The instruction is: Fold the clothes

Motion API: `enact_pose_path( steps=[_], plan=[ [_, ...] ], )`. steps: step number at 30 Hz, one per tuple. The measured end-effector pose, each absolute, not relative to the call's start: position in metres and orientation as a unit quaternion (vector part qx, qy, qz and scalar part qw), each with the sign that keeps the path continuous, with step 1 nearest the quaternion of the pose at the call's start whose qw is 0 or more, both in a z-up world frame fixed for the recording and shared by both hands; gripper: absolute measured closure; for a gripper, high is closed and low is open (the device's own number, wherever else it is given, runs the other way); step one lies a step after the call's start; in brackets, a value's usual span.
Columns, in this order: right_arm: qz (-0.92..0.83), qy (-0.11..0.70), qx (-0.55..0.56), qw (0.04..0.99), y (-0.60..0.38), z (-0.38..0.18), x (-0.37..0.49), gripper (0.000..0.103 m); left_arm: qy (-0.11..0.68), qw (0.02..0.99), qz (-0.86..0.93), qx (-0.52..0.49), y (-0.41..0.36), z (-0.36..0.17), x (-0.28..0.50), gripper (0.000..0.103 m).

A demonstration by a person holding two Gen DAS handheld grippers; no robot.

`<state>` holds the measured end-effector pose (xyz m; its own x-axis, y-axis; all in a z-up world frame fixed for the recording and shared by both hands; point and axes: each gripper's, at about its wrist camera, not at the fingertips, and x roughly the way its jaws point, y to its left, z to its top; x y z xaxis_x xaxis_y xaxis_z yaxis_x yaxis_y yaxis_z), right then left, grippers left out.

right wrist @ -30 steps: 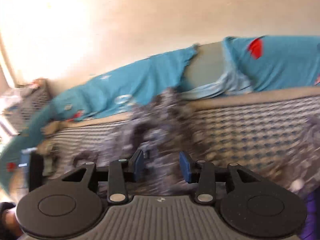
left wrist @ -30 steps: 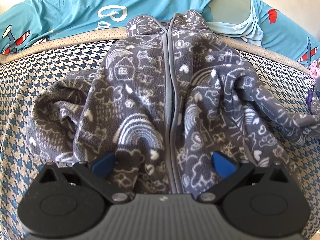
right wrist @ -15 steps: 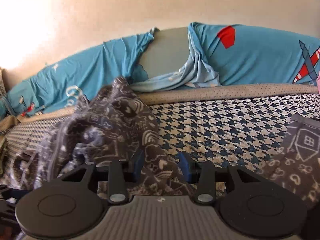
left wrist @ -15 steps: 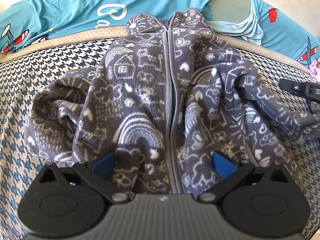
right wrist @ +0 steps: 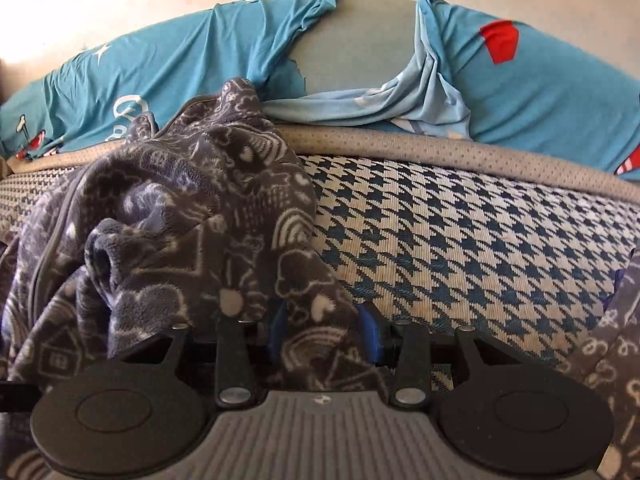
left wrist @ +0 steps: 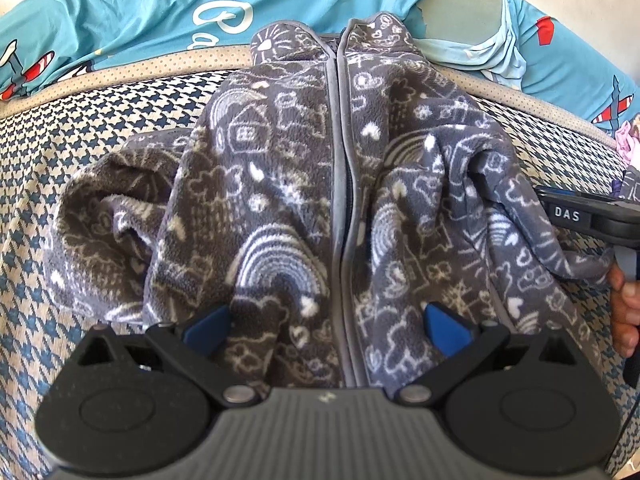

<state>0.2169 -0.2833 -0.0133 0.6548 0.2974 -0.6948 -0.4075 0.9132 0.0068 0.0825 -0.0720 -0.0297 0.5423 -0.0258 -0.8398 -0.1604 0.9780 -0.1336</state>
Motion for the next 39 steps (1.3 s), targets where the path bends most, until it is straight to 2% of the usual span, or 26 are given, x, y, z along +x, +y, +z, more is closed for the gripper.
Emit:
enact_pose_path(
  steps=[3, 4, 7, 11, 23, 34, 36, 39],
  plan=[
    [0.193, 0.359, -0.080, 0.910, -0.282, -0.014, 0.216, 0.073, 0.477, 0.873, 0.039, -0.097, -0.073, -0.030, 0.083, 0.000],
    [0.196, 0.358, -0.081, 0.909, -0.281, -0.014, 0.216, 0.081, 0.477, 0.873, 0.039, -0.097, -0.073, -0.031, 0.083, 0.000],
    [0.202, 0.357, -0.081, 0.909, -0.278, -0.014, 0.216, 0.092, 0.476, 0.873, 0.039, -0.097, -0.073, -0.031, 0.082, 0.000],
    [0.195, 0.351, -0.084, 0.912, -0.273, -0.012, 0.216, 0.096, 0.473, 0.875, 0.038, -0.098, -0.073, -0.032, 0.082, 0.000],
    [0.045, 0.267, -0.079, 0.959, -0.304, 0.014, 0.247, 0.097, 0.437, 0.890, -0.028, -0.126, -0.071, -0.021, 0.074, 0.000],
    [-0.010, 0.322, -0.104, 0.941, -0.298, -0.011, 0.268, 0.097, 0.417, 0.894, -0.042, -0.156, -0.060, -0.015, 0.074, 0.000],
    [-0.013, 0.326, -0.111, 0.939, -0.296, -0.012, 0.267, 0.095, 0.412, 0.896, -0.029, -0.166, -0.053, -0.012, 0.072, 0.000],
    [-0.016, 0.331, -0.095, 0.939, -0.299, -0.009, 0.263, 0.085, 0.398, 0.900, -0.004, -0.177, -0.037, -0.004, 0.068, 0.000]
  ],
)
